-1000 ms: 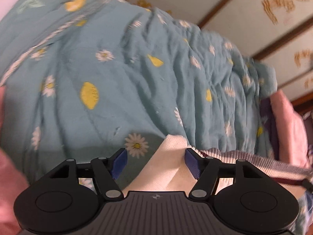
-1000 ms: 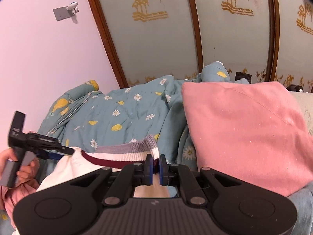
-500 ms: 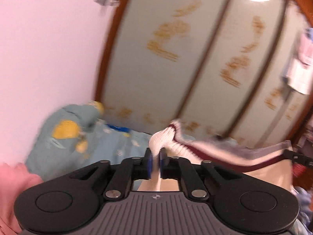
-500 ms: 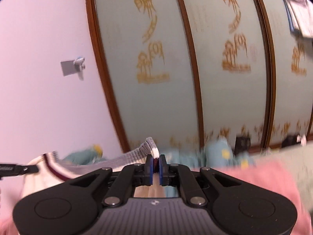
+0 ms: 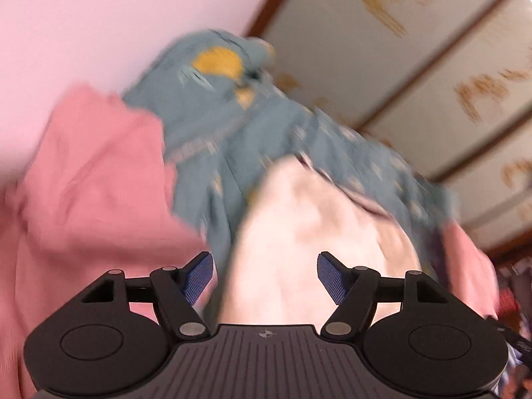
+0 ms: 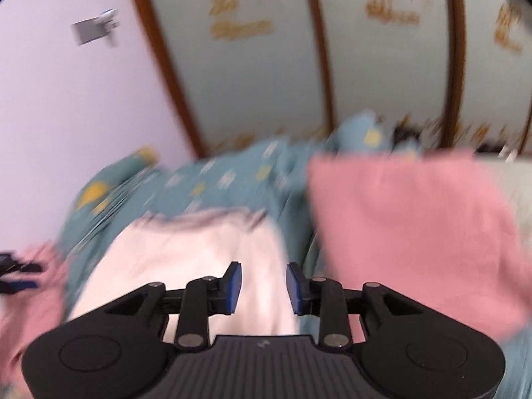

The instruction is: Fold clothes

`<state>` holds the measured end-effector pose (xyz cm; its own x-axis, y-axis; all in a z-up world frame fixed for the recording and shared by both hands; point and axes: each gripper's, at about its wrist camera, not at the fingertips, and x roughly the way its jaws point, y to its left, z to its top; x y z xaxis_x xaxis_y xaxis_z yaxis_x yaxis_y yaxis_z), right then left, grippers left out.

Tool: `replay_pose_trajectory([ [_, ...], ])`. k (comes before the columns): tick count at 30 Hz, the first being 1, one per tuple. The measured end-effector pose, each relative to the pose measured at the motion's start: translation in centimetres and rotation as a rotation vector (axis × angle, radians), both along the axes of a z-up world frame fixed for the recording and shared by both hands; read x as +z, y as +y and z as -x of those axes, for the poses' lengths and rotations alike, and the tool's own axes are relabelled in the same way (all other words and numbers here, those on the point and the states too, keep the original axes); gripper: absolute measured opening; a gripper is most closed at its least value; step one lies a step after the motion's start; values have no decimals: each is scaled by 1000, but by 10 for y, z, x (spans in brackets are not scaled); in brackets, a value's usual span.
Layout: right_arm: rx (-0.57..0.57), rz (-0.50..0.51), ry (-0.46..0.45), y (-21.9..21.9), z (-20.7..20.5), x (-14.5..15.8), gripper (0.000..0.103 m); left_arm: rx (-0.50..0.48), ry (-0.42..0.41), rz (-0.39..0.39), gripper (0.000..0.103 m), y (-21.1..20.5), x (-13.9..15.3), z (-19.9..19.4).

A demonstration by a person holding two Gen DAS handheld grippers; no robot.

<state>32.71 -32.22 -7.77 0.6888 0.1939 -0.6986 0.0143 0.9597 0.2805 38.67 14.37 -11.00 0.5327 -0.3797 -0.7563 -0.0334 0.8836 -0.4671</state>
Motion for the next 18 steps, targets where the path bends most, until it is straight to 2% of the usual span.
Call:
replay_pose_trajectory([
  [3,31,-69,104,1,53,-19,28,-85,-38,-80,77,-12,-1,64],
  [5,46,-73,162,10,82,-39,28,-117,-33,-105,77,-19,-8,87],
  [7,33,-51,164,18,94,-53,28,-96,7,-80,77,-19,-19,104],
  [9,-16,-40,172,21,88,-70,28,-64,36,-44,77,-17,-27,119],
  [13,-99,-106,224,22,54,-112,28,8,37,-30,77,-5,-24,142],
  [14,-96,-100,235,27,48,-119,22,19,39,-30,77,-2,-22,146],
  [15,-84,-69,248,34,42,-125,11,34,46,-32,77,4,-21,148],
  [16,-73,8,269,41,38,-130,6,49,53,-34,77,9,-20,150],
  [18,-82,142,267,45,44,-128,5,72,45,-45,77,19,-15,153],
])
